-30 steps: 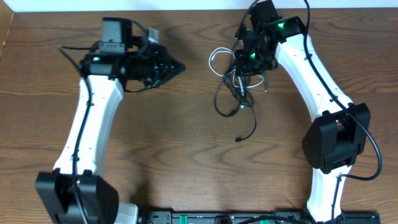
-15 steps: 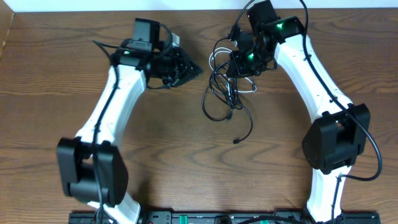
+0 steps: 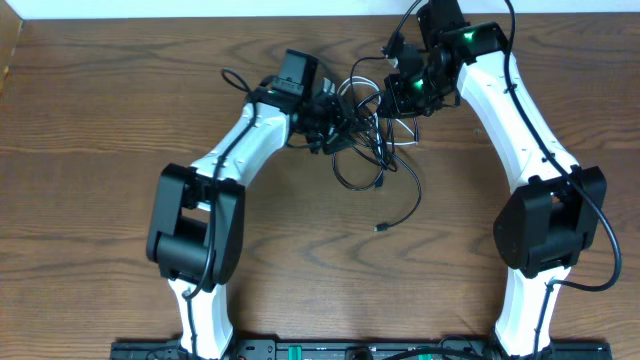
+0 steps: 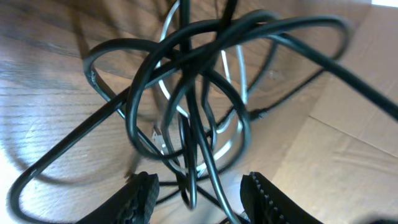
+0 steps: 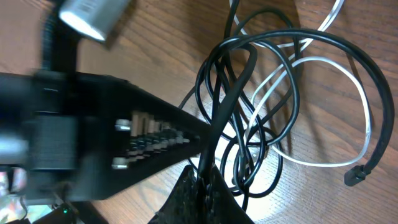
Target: Untangle cables
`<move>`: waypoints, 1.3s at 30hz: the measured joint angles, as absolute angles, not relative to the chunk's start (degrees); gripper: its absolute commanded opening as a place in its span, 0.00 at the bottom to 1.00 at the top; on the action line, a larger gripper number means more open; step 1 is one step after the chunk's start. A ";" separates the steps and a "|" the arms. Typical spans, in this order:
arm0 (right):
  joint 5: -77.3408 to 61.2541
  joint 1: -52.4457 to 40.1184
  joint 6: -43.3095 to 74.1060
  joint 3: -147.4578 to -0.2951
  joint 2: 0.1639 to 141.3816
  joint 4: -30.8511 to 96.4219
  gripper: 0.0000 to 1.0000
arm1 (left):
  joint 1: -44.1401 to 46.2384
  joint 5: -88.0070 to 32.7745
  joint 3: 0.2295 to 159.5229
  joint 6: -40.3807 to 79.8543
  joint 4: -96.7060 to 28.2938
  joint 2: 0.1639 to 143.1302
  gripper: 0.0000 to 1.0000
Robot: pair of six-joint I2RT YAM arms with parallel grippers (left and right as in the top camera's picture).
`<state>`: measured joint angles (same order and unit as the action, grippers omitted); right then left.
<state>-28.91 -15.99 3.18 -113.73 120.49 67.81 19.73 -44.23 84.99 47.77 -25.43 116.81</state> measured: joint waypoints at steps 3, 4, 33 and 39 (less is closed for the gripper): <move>-28.71 -15.97 3.18 -113.73 120.46 67.66 0.02 | 20.56 -42.44 84.99 48.40 -25.23 117.97 0.48; -28.64 -15.97 3.18 -113.73 120.46 67.66 0.02 | 20.75 -41.67 84.99 48.49 -25.23 118.21 0.48; -27.20 -16.05 3.27 -113.73 120.27 66.17 0.06 | 25.63 -18.17 84.90 39.44 -28.93 120.05 0.07; -27.03 -17.28 5.45 -113.73 120.38 63.99 0.15 | 22.85 -26.68 84.88 33.74 -28.95 120.18 0.07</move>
